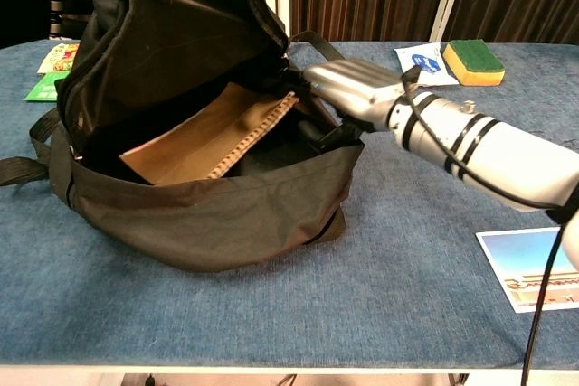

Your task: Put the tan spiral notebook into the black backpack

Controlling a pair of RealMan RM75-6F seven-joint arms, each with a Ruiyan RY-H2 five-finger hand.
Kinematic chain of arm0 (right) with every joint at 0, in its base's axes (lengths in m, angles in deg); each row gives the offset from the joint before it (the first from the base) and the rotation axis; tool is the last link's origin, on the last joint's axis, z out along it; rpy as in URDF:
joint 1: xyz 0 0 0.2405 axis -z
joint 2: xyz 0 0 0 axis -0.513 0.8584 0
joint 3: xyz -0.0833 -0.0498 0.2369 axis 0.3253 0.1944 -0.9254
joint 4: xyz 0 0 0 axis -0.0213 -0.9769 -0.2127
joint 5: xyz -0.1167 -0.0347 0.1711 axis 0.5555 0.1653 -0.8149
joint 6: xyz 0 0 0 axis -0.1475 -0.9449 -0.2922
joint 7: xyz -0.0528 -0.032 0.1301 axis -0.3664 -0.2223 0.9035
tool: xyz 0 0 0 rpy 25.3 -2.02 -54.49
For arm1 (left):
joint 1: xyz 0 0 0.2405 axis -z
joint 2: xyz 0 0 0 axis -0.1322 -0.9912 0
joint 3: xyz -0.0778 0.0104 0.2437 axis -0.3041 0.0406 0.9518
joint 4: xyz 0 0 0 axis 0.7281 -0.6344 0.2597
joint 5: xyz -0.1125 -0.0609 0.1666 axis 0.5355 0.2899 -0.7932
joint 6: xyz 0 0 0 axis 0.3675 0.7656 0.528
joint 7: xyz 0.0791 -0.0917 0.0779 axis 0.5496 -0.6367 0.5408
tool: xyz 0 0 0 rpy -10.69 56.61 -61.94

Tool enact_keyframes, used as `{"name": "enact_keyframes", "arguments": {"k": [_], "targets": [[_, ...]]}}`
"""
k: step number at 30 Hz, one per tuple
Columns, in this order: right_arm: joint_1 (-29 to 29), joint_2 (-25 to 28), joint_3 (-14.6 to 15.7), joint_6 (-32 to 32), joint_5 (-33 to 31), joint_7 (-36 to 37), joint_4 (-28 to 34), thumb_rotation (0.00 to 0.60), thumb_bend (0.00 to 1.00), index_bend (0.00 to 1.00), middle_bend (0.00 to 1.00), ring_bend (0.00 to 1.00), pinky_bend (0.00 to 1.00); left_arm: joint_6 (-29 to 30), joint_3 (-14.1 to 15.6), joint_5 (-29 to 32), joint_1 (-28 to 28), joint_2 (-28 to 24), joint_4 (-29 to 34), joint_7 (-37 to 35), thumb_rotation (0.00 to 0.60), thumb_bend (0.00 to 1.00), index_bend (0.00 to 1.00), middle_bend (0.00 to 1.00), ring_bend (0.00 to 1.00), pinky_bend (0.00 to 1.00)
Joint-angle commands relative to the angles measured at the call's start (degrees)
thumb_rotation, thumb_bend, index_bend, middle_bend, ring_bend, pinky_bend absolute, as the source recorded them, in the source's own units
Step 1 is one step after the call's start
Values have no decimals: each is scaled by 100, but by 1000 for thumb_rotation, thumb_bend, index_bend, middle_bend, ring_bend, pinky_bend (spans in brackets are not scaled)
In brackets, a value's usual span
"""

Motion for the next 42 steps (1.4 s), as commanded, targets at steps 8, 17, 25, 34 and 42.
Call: {"name": "enact_keyframes", "arguments": {"k": [8,17,25,34,42], "targets": [[-225,-375,-98,98,77,-21,-177,600,589,126,226,190,276,-9,54,-61,-17,-6,-25,17,600,494,658,225,164,412],[991,1265,659,-1807,846,13,1050,600,509,125,233,192,285,349,356,-439,-109,-53,-189,716,600,489,633,225,164,411],[2283,2945,1106,-3037,744,-214,1959,600,332,128,244,193,327,-96,907,-1122,100,-442,-150,1687,600,223,315,227,164,369],[3203,4031,947,-3369,-125,281,2507,600,296,129,221,189,294,985,1199,-2217,-498,-759,-84,1697,600,110,271,300,213,359],[3633,4432,999,-3396,-45,757,2844,600,323,132,191,155,261,2961,1254,-1895,-1325,-652,-1108,4353,600,110,311,301,219,336]]}}
